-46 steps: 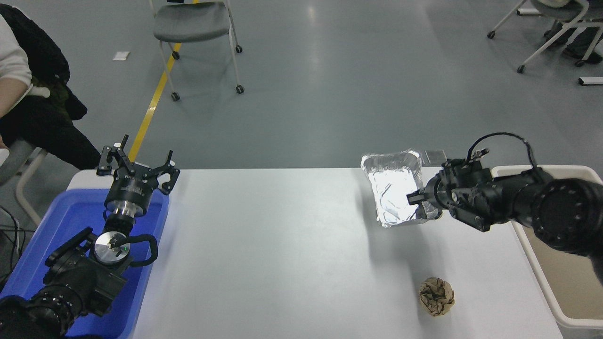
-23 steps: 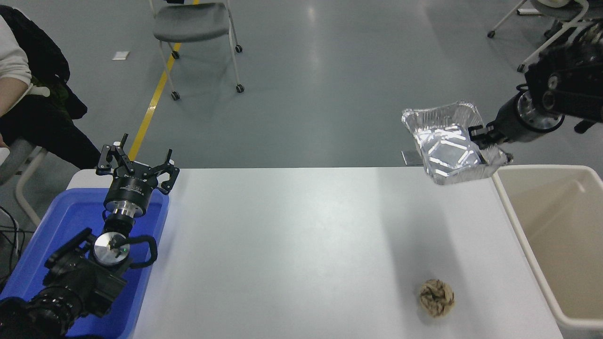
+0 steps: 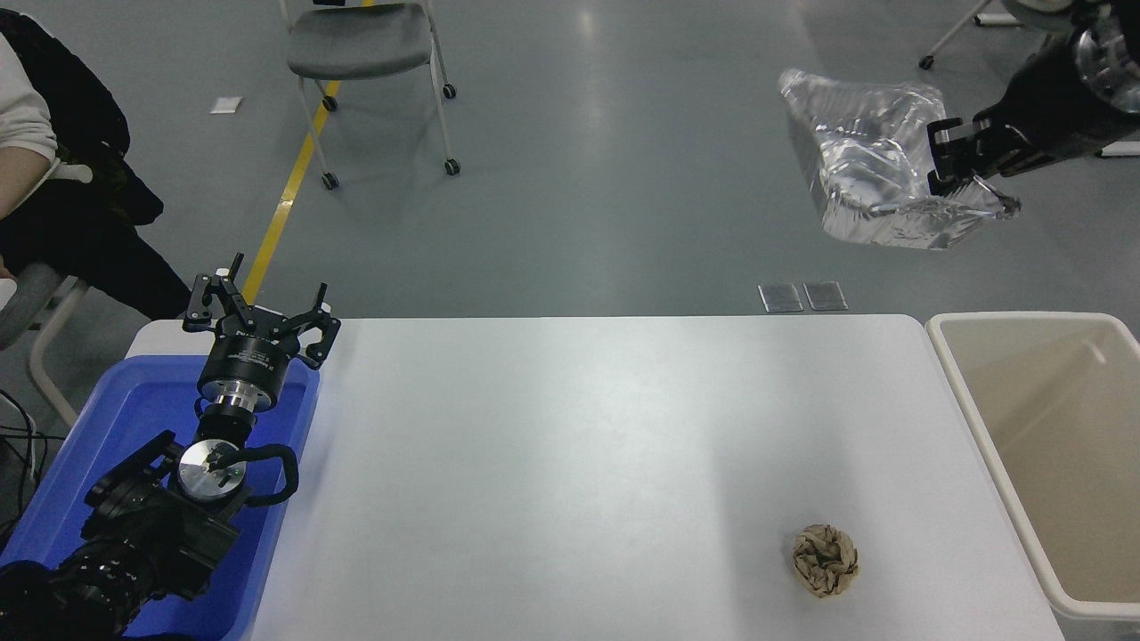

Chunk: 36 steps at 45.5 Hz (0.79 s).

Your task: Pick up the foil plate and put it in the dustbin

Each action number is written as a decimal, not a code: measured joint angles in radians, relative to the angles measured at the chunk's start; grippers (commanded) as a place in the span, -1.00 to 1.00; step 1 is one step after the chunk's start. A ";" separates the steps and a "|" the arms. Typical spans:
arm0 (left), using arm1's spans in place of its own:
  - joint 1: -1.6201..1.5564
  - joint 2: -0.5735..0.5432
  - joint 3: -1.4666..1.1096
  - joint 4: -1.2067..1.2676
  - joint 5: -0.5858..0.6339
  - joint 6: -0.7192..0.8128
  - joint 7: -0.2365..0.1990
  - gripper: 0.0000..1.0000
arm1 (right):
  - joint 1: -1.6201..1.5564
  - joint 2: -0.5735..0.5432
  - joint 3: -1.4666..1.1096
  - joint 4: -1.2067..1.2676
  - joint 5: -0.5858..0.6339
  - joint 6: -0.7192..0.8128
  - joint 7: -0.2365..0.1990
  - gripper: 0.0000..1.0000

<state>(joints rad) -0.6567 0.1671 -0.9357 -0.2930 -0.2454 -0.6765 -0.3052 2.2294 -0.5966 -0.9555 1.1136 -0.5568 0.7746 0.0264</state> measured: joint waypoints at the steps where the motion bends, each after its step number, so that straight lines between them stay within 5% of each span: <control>1: 0.000 0.000 0.000 0.000 0.000 0.000 0.000 0.98 | 0.003 -0.001 0.001 0.001 0.000 0.001 0.000 -1.00; 36: 0.000 0.000 0.000 0.000 0.000 0.000 0.000 0.98 | -0.158 -0.125 0.012 -0.146 -0.060 0.011 -0.006 -1.00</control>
<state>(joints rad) -0.6565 0.1672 -0.9357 -0.2930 -0.2456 -0.6765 -0.3053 2.0717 -0.7216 -0.9433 0.9680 -0.6163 0.7852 0.0208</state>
